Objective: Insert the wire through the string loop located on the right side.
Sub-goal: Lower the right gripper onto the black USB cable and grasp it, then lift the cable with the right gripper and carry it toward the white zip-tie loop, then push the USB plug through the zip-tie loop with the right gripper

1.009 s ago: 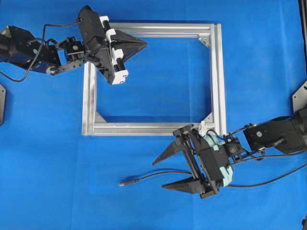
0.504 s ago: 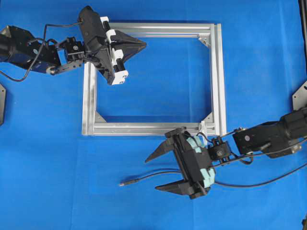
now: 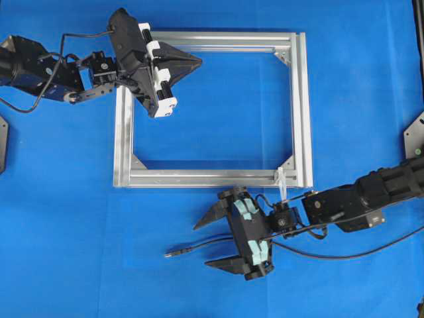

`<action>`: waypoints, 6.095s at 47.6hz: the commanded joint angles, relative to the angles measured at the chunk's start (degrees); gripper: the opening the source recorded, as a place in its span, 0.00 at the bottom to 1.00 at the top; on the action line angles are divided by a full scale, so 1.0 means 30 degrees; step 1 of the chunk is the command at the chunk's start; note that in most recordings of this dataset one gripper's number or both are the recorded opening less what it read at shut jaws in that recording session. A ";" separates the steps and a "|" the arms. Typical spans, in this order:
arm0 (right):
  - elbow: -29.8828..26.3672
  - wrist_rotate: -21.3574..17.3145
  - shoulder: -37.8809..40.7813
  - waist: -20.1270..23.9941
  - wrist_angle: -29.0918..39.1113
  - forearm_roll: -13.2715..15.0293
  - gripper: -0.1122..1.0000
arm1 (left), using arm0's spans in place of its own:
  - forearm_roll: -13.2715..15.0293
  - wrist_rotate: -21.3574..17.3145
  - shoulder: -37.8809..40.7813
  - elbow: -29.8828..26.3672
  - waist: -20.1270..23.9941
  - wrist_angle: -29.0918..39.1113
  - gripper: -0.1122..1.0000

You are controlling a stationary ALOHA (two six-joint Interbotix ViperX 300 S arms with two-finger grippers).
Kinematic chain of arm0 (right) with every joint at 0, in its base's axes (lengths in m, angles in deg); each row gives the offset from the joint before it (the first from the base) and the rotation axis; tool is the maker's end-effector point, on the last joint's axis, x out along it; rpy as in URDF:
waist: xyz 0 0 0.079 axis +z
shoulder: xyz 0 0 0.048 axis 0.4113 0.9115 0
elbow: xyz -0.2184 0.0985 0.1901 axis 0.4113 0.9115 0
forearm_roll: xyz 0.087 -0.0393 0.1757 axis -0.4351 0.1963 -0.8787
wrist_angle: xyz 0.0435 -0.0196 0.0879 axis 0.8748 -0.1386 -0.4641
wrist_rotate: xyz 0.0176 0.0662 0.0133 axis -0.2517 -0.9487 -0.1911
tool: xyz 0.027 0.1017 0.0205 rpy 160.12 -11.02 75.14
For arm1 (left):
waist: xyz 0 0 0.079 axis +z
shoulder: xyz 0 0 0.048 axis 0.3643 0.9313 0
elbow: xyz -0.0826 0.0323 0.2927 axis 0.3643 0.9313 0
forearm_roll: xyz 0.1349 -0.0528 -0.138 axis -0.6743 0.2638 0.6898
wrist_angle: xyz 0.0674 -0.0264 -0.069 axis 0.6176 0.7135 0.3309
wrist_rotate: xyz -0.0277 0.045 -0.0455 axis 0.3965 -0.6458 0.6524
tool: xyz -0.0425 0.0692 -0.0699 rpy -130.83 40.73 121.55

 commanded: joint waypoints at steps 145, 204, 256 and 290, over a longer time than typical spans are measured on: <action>-0.0498 0.0117 -0.4541 0.0029 0.4365 -0.0146 0.07 | -0.0059 0.0176 -0.0703 0.0117 0.0000 -0.0088 0.10; 1.3975 0.0000 -1.7461 0.0762 0.4365 -0.1260 0.07 | -0.0059 0.0234 -0.0703 -0.0176 0.0000 -0.0205 0.10; 1.4473 0.0264 -1.7402 -0.2461 0.4482 -0.1172 0.07 | -0.0059 0.0234 -0.0732 -0.0088 0.0000 -0.0176 0.10; 1.4443 0.0264 -1.7432 -0.2432 0.4424 -0.1172 0.07 | -0.0059 0.0234 -0.0732 -0.0117 0.0000 -0.0176 0.10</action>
